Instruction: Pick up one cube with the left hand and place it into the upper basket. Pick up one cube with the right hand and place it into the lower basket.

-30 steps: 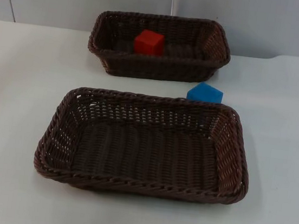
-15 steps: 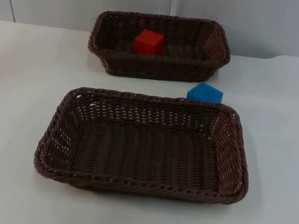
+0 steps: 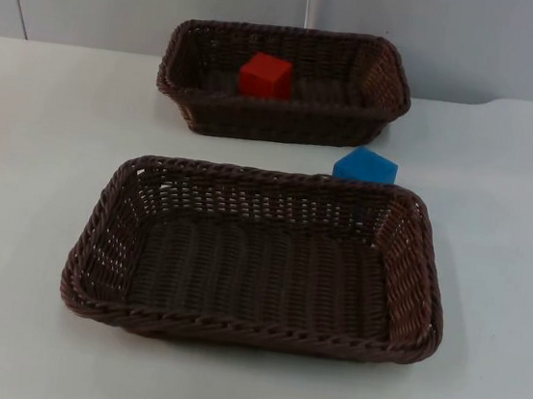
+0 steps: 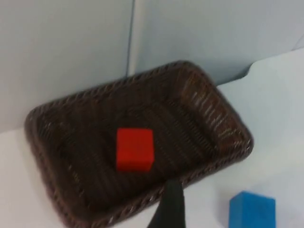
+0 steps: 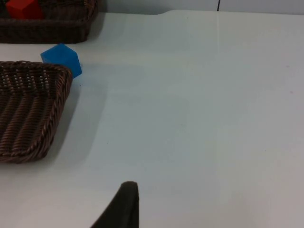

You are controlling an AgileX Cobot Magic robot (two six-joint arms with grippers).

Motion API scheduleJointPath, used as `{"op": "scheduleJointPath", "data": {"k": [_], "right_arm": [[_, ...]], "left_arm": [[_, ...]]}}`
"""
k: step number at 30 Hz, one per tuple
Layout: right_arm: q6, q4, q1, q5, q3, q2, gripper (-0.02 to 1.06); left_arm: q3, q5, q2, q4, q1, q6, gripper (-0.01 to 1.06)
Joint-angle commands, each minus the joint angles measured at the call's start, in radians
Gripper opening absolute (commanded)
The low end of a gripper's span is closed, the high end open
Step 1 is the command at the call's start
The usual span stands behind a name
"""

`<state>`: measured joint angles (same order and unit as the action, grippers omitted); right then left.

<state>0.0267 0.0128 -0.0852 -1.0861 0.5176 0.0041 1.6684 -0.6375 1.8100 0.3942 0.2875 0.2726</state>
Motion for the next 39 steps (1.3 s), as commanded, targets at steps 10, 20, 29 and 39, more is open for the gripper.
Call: {"op": "scheduleJointPath", "data": {"k": [10, 20, 29, 39], "right_arm": [[0.001, 0.005, 0.002, 0.007, -0.002, -0.004, 1.05], [0.001, 0.005, 0.002, 0.007, -0.002, -0.004, 1.05], [0.001, 0.005, 0.002, 0.007, -0.002, -0.004, 1.05], [0.001, 0.002, 0.002, 0.007, -0.002, -0.004, 1.05]], "left_arm": [[-0.31, 0.107, -0.194, -0.019, 0.0, 0.015, 0.72], [-0.558, 0.203, -0.383, -0.02, 0.0, 0.015, 0.72], [-0.79, 0.263, -0.626, -0.02, 0.0, 0.015, 0.72], [-0.931, 0.224, -0.839, -0.035, 0.0, 0.015, 0.72]]}}
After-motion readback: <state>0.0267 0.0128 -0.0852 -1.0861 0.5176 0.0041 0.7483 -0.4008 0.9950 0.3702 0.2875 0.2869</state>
